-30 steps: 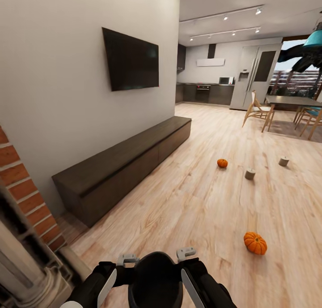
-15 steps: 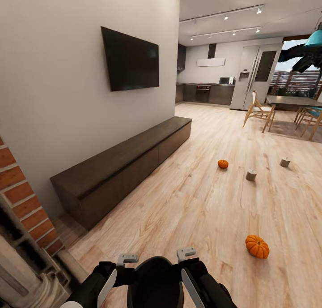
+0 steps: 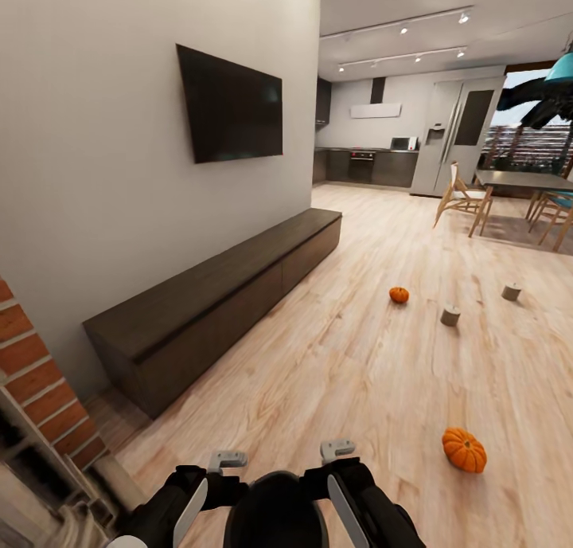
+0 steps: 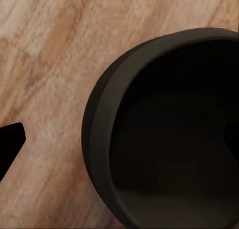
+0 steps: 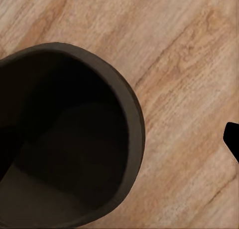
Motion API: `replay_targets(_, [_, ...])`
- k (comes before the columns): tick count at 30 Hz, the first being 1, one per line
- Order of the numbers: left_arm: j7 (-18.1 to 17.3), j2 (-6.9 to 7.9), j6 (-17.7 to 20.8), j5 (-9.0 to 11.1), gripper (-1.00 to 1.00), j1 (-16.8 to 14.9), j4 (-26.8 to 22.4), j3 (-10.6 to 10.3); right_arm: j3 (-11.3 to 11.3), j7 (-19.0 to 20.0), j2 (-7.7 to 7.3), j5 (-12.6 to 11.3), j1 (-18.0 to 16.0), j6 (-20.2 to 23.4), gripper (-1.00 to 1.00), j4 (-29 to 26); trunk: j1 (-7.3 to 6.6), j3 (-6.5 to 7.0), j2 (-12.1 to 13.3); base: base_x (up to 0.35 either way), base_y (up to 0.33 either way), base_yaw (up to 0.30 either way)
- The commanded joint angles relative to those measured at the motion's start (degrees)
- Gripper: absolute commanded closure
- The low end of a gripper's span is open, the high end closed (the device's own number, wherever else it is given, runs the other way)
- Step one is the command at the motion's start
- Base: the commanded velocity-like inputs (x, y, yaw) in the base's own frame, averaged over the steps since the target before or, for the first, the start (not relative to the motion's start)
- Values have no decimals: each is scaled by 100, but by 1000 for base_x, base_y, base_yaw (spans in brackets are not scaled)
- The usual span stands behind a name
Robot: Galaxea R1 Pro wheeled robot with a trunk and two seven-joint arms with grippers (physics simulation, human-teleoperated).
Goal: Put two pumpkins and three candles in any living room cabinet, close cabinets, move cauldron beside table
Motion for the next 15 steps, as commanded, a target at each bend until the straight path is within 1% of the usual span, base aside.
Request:
replay_targets(1, [18,4,29,58,-100,-2,-8,-20,5,-53,0,-62,-3,17,-100,-6,0,-6,-2,112,0,0])
replay_targets(8, [20,4,30,52,-100,-2,-8,-23,-1,-54,0,-65,-3,21,-100,-6,0,-6,-2,35,0,0])
replay_targets(15, [32,1,33,51,-100,-2,-8,-24,1,-54,0,-65,-3,32,-100,-6,0,-6,-2,-101,0,0])
